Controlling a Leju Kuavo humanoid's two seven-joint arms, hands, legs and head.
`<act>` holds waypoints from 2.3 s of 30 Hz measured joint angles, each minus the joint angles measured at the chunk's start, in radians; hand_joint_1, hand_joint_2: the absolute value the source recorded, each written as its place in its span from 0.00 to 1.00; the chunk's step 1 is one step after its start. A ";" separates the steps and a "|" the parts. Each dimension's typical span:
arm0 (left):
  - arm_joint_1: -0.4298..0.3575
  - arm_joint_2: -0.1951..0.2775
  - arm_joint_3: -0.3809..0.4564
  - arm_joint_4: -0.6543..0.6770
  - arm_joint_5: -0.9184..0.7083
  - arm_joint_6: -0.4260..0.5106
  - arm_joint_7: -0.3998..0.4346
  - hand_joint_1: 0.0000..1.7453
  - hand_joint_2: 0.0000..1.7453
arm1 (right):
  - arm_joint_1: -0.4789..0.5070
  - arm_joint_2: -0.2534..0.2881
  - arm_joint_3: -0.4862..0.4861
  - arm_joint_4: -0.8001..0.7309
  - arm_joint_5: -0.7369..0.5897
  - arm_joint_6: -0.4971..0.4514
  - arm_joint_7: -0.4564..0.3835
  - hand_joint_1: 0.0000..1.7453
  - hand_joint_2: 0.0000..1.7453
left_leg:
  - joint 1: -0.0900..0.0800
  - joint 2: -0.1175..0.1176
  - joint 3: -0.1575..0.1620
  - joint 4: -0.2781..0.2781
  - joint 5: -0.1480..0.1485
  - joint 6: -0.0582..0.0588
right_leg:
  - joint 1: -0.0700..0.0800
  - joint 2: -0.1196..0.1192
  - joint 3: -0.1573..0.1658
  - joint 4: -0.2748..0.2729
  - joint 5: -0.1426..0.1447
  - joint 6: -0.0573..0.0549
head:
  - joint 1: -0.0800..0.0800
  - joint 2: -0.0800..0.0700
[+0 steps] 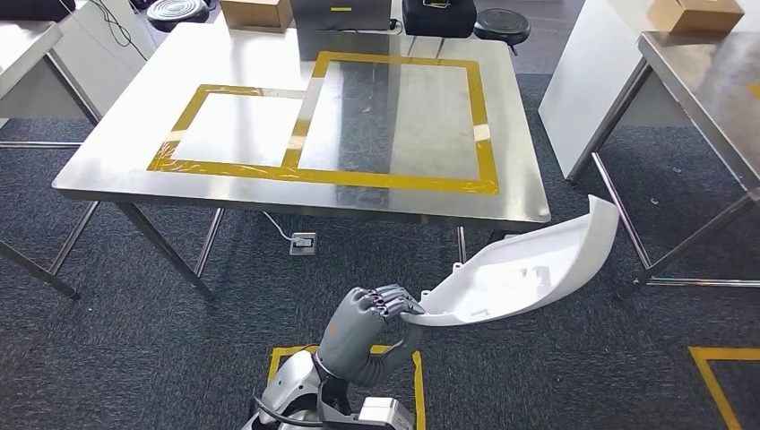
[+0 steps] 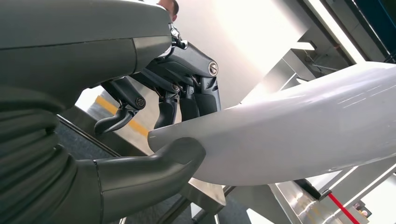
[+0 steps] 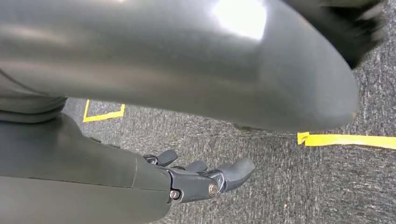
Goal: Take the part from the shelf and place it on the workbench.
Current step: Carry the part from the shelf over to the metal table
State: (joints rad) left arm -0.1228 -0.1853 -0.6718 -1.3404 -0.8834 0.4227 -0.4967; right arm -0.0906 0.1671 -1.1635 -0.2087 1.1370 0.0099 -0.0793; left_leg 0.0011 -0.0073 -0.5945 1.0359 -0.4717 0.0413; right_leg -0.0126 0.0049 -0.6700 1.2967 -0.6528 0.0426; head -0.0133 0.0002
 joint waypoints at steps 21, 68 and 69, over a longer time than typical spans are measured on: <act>0.003 0.011 0.001 -0.006 -0.012 0.003 0.022 1.00 1.00 | 0.001 -0.001 0.006 0.000 0.003 -0.001 0.001 0.00 0.00 | 0.002 0.004 -0.048 0.032 0.024 -0.050 | 0.002 0.001 0.143 -0.264 0.116 -0.041 | -0.005 0.000; 0.036 0.027 0.011 -0.004 -0.018 0.021 0.000 1.00 1.00 | 0.005 -0.003 0.025 0.000 0.027 0.000 -0.017 0.00 0.00 | 0.005 -0.076 0.014 0.004 -0.020 -0.027 | 0.004 0.051 0.073 -0.265 0.178 -0.019 | 0.005 0.000; 0.037 0.027 0.011 -0.006 -0.018 0.021 0.000 1.00 1.00 | 0.004 -0.003 0.025 0.000 0.027 0.000 -0.017 0.00 0.00 | 0.006 -0.084 0.013 0.002 -0.020 -0.034 | 0.004 0.042 0.075 -0.268 0.179 -0.022 | 0.006 0.000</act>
State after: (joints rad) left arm -0.0863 -0.1584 -0.6603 -1.3461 -0.9013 0.4433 -0.4967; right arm -0.0863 0.1640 -1.1386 -0.2087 1.1643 0.0095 -0.0958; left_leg 0.0069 -0.0910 -0.5811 1.0378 -0.4918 0.0073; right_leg -0.0082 0.0474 -0.5953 1.0288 -0.4743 0.0202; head -0.0070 0.0003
